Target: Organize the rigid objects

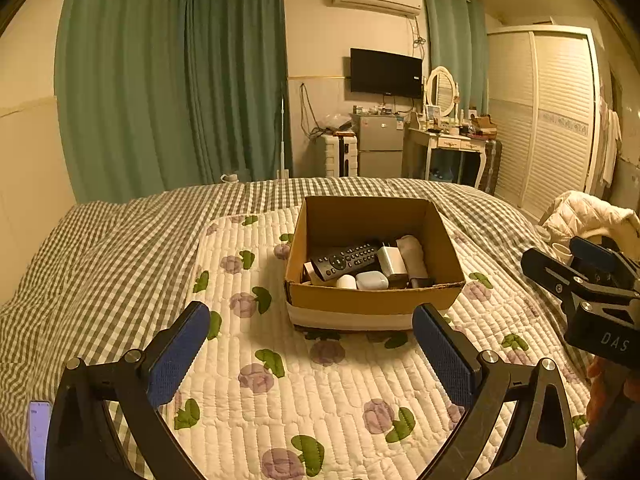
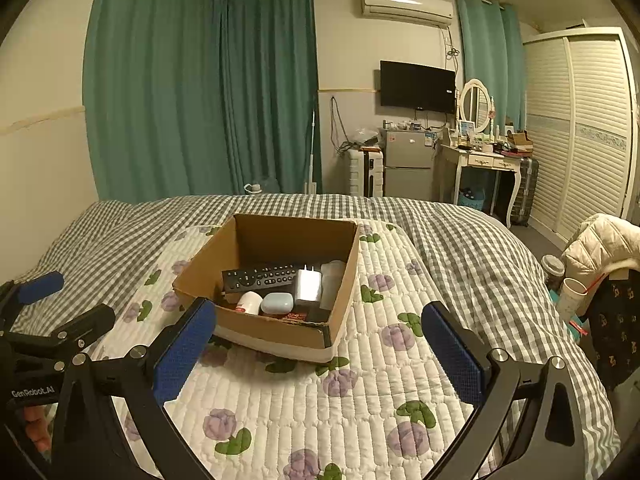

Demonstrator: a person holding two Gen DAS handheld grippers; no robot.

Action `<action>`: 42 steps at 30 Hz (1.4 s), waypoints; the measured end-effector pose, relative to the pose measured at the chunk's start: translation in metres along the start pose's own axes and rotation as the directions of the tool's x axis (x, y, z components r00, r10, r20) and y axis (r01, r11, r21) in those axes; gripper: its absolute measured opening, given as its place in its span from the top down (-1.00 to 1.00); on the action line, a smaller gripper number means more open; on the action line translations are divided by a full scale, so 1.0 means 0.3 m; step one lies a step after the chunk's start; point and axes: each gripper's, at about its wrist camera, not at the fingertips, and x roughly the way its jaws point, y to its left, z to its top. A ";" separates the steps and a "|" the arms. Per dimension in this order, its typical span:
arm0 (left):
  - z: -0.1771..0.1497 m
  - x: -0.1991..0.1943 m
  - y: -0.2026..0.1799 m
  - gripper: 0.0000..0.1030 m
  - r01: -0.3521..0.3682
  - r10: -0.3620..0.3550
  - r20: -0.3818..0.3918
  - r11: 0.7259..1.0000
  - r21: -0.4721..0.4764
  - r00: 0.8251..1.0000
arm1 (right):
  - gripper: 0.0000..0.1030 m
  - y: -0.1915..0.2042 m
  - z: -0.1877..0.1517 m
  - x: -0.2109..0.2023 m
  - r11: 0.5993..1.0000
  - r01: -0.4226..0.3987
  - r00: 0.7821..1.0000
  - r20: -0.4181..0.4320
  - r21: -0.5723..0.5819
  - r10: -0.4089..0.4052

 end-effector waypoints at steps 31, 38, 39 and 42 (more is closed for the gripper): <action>-0.007 0.007 0.008 -1.00 -0.025 0.025 -0.011 1.000 0.013 1.000 | -1.00 -0.002 -0.009 0.029 1.000 0.011 0.999 -0.030 0.004 -0.011; -0.007 0.009 0.007 -1.00 -0.018 0.018 -0.014 1.000 0.015 1.000 | -1.00 -0.002 -0.010 0.030 1.000 0.010 0.999 -0.031 0.003 -0.010; -0.007 0.007 0.007 -1.00 -0.016 0.017 -0.015 1.000 0.015 1.000 | -1.00 -0.003 -0.010 0.031 1.000 0.010 0.999 -0.031 0.003 -0.010; -0.005 0.010 0.009 -1.00 -0.013 0.013 -0.018 1.000 0.013 1.000 | -1.00 -0.006 -0.013 0.033 1.000 0.008 0.999 -0.036 0.013 -0.008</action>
